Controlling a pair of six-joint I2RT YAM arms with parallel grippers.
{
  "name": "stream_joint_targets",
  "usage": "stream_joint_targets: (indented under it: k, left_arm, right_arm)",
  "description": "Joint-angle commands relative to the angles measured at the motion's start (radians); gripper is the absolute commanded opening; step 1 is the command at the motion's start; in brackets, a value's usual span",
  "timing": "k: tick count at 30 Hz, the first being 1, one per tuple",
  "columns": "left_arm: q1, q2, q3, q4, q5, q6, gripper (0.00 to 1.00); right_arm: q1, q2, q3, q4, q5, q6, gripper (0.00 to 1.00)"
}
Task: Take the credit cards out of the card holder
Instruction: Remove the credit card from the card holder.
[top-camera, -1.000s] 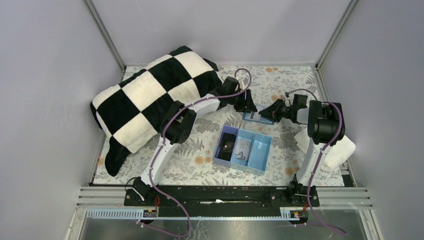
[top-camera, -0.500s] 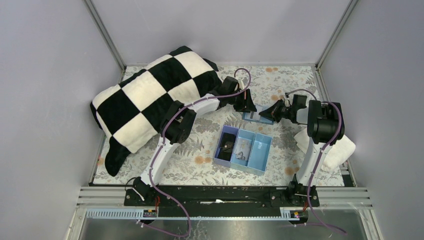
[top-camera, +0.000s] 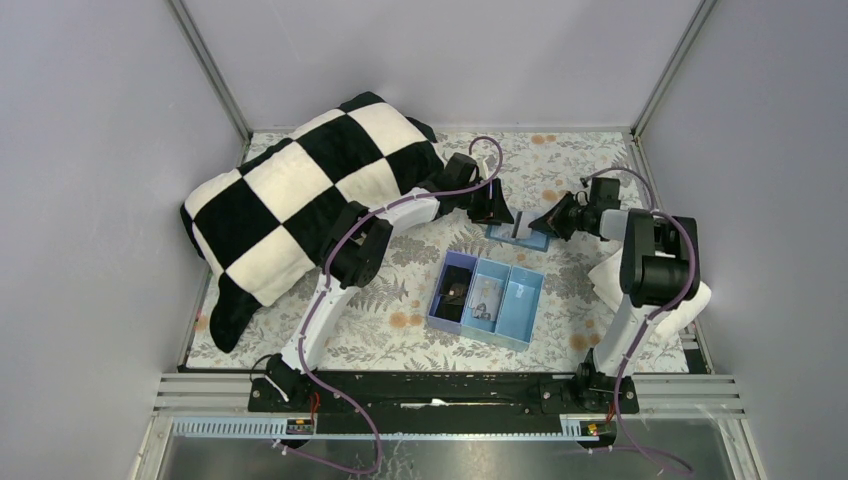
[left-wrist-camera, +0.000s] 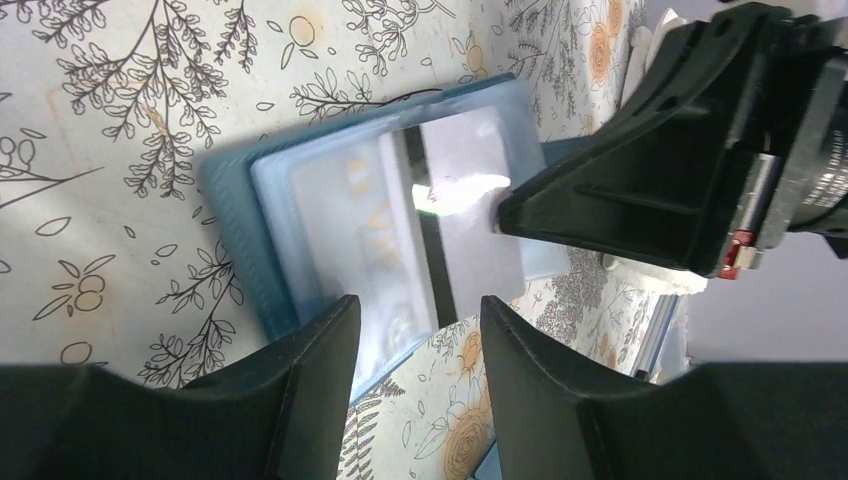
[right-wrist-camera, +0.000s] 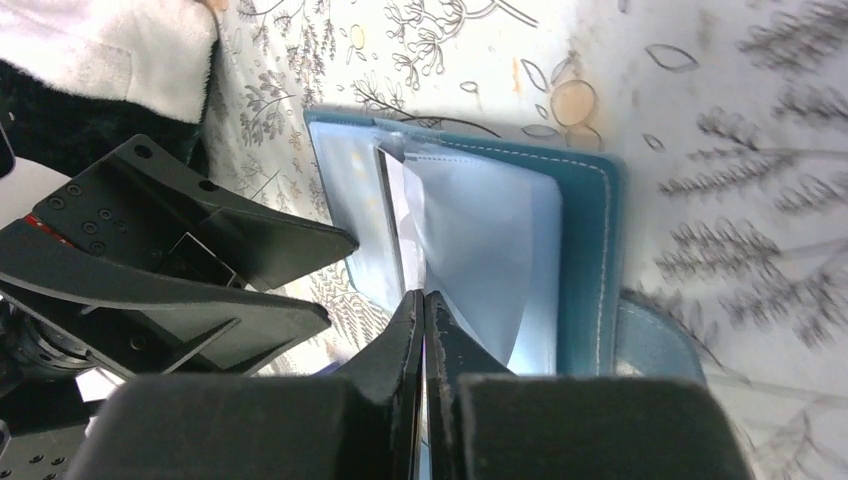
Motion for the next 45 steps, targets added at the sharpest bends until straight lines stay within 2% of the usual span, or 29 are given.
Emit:
stream_joint_targets:
  k: [1,8,14,28,36,45]
  left_arm:
    - [0.007,0.018,0.000,-0.077,-0.063,0.047,0.54]
    - [0.009,-0.067,0.039,-0.086,-0.074,0.055,0.56]
    - [0.010,-0.102,0.089,-0.105,-0.076,0.061,0.56]
    - [0.012,-0.244,-0.009,-0.082,-0.077,0.077,0.56]
    - [0.036,-0.452,-0.158,-0.061,-0.120,0.085,0.57]
    - [0.071,-0.708,-0.361,-0.119,-0.237,0.106,0.60]
  right_arm:
    - [-0.020,-0.139,0.011,-0.169,0.213,-0.064,0.00]
    - [-0.027,-0.329,0.029,-0.255,0.288,-0.079,0.00]
    - [-0.027,-0.347,0.049,-0.276,0.260,-0.077,0.00]
    - [-0.027,-0.489,0.039,-0.337,0.269,-0.073,0.00]
    - [-0.005,-0.661,0.012,-0.449,0.186,-0.074,0.00]
    - [0.182,-0.907,-0.090,-0.573,0.243,0.014,0.00]
